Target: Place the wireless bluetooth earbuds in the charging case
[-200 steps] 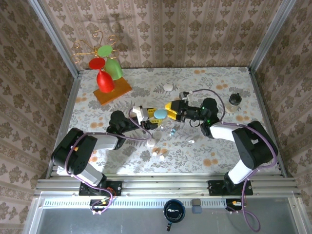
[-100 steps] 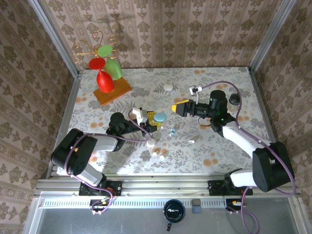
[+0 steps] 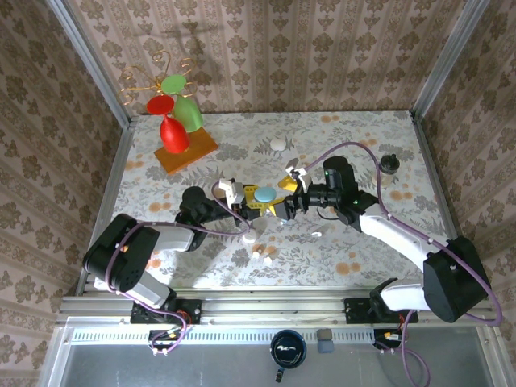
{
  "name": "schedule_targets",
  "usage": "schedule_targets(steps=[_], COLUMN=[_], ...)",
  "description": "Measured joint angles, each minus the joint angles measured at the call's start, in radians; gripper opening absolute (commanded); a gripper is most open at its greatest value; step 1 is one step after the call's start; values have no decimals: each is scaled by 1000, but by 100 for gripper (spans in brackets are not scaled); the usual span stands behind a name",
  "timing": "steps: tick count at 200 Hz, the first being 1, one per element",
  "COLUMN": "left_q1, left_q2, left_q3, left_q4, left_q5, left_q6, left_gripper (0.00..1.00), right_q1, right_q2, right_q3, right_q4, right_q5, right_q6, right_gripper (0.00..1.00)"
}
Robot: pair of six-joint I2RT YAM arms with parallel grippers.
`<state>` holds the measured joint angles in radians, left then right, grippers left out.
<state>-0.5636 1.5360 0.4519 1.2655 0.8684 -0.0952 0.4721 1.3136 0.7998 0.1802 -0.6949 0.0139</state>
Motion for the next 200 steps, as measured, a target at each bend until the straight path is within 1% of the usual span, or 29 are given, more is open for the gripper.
schedule_targets(steps=[42,80,133,200], left_q1=[0,1,1,0], left_q2=[0,0,0,-11], left_q3=[0,0,0,-6], left_q4=[-1,-1,-8,-5], left_q5=[-1,-11,-28,-29], left_q6=[0,0,1,8], left_gripper=[37,37,37,37], right_q1=[-1,-3,-25,-43], right_q2=[0,0,4,57], right_q3=[0,0,3,86], right_q4=[3,16,102,116], right_q5=[68,83,86,97], right_q6=[-14,-2,71,141], right_gripper=[91,91,90,89])
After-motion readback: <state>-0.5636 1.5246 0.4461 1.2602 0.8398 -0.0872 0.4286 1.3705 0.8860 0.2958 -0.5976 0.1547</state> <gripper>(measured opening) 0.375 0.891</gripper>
